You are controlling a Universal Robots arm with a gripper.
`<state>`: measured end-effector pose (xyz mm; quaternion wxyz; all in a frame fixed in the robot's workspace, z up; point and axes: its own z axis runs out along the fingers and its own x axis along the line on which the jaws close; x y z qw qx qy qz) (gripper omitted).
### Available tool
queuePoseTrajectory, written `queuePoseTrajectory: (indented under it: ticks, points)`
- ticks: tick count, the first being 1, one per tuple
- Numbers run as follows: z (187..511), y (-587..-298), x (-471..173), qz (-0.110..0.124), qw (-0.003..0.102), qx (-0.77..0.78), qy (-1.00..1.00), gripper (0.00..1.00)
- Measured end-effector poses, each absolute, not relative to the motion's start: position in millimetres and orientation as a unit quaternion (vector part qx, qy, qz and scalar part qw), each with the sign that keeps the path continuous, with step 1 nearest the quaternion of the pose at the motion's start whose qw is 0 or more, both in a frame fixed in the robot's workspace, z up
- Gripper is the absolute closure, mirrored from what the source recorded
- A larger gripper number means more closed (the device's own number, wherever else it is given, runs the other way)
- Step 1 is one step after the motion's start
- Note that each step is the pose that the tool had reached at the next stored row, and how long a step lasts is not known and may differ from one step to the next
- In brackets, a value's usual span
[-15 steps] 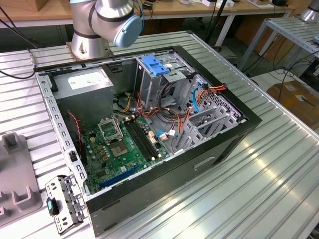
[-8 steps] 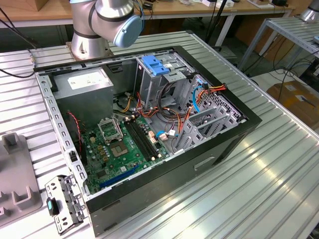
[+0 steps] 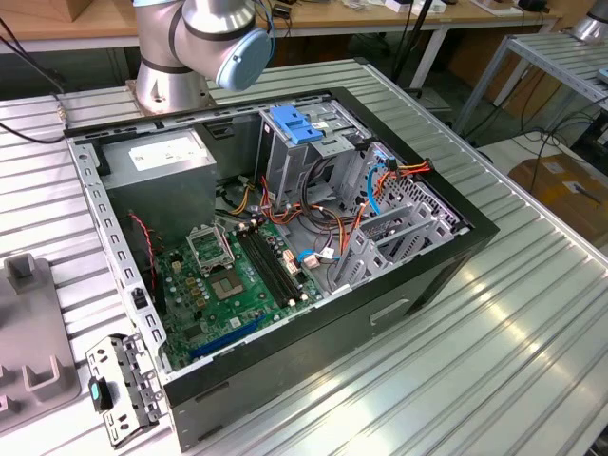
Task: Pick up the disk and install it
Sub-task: 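Pick up the disk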
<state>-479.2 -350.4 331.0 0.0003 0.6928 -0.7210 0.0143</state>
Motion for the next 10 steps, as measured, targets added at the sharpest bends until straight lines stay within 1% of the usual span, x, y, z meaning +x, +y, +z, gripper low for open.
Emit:
queuePoseTrajectory:
  ticks: [10]
  points:
    - [360, -350, -479, 0.015, 0.001, 0.693, -0.721, 0.63]
